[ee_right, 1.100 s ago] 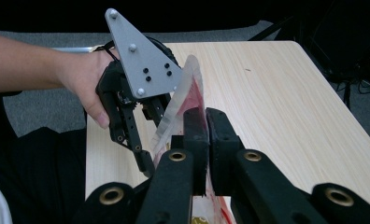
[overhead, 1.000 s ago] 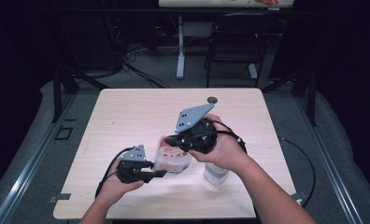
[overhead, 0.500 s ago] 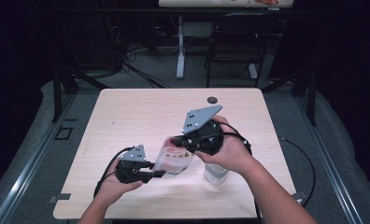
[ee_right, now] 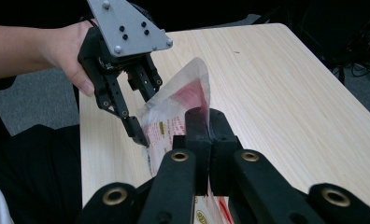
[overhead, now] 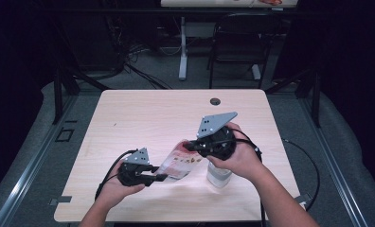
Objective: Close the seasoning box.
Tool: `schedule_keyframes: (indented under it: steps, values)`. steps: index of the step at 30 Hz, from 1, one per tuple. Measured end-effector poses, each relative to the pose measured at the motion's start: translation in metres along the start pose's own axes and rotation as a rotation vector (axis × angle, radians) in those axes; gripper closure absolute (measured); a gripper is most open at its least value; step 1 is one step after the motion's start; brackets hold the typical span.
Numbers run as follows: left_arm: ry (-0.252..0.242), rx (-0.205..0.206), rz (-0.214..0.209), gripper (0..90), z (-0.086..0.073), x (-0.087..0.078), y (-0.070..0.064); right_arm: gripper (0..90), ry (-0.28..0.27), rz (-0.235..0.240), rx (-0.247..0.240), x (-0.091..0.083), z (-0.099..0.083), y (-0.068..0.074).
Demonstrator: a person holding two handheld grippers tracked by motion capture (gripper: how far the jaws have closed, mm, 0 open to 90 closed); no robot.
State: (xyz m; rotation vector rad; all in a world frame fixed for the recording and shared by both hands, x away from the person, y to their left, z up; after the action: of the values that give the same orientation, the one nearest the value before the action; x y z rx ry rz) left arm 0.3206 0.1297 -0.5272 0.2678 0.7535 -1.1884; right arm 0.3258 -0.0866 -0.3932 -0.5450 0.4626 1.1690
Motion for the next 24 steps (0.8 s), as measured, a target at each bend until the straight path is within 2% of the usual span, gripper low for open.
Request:
schedule_keyframes:
  steps: [10,17,20,21,22,24]
  values:
    - [0.034,-0.013,-0.017,70.2,-0.006,0.002,0.002,89.6,-0.030,0.006,0.047,0.005,-0.019,-0.001]
    - [0.049,-0.026,-0.018,70.4,-0.010,-0.002,0.006,89.6,-0.054,-0.001,0.056,0.011,-0.026,-0.001]
    - [0.056,-0.023,0.001,70.6,-0.011,-0.004,0.008,89.6,-0.066,-0.008,0.058,0.013,-0.031,-0.001]
    - [0.051,-0.025,-0.013,70.6,-0.012,-0.004,0.008,89.6,-0.074,-0.010,0.063,0.014,-0.032,-0.001]
    - [0.060,-0.025,-0.002,70.6,-0.012,-0.004,0.008,89.6,-0.080,-0.007,0.066,0.014,-0.033,-0.001]
    - [0.059,-0.028,-0.011,70.6,-0.012,-0.004,0.008,89.6,-0.089,-0.009,0.070,0.015,-0.036,-0.002]
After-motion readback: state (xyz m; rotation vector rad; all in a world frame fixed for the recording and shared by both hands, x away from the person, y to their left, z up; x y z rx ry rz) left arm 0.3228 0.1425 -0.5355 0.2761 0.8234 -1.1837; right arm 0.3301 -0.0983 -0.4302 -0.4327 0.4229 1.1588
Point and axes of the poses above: each handheld gripper's, and its own axes: x roughly forward along the jaws, z roughly out of its top, y roughly to its left, the point moved 4 cm from there along x, roughly forward along the jaws, and after that the axes turned 4 degrees about -x, right-handed, at the moved point
